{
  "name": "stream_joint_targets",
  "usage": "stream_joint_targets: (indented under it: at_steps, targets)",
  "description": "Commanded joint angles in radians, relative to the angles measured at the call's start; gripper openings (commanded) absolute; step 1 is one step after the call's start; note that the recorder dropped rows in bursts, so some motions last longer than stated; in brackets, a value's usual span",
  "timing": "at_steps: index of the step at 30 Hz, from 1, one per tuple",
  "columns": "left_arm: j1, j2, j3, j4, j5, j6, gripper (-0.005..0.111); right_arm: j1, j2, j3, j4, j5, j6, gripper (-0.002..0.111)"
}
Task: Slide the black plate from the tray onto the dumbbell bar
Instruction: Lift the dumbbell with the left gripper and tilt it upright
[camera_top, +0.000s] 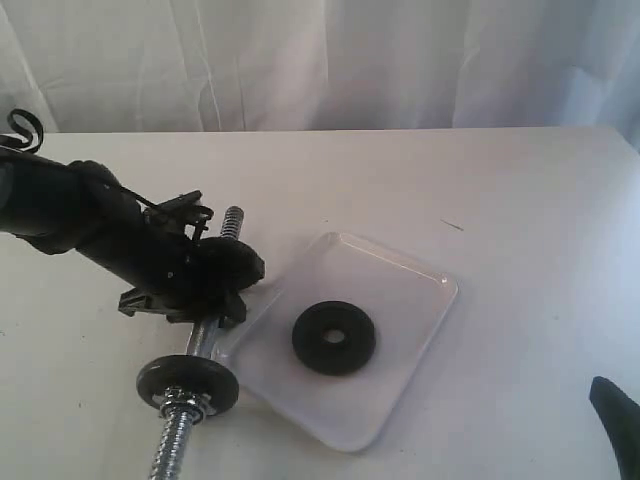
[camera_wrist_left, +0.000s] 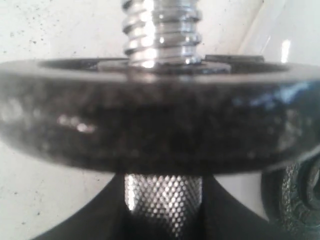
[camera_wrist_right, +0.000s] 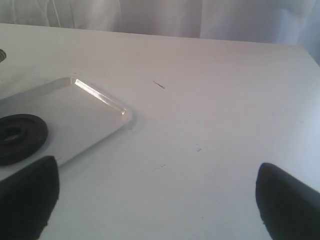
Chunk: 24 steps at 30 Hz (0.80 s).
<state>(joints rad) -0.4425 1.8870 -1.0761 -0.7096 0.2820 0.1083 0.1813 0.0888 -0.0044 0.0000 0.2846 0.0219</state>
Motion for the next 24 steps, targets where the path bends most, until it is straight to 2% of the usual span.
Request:
stream_joint_targets:
  at_steps: [1,8,22,24]
  targets:
    - [-0.001,-0.074,0.006,0.020,-0.003,0.121,0.000,-0.004,-0.005,0.004,0.000,-0.002,-0.001,0.105]
    - [-0.001,-0.172,0.006,0.022,0.001,0.249,0.000,-0.004,-0.005,0.004,0.000,-0.002,-0.001,0.105]
    - [-0.001,-0.281,0.008,0.080,0.083,0.320,0.000,-0.004,-0.005,0.004,0.000,-0.003,0.000,0.105]
    - [-0.001,-0.295,0.018,0.083,0.088,0.332,0.000,-0.004,-0.005,0.004,-0.008,-0.057,0.008,0.105]
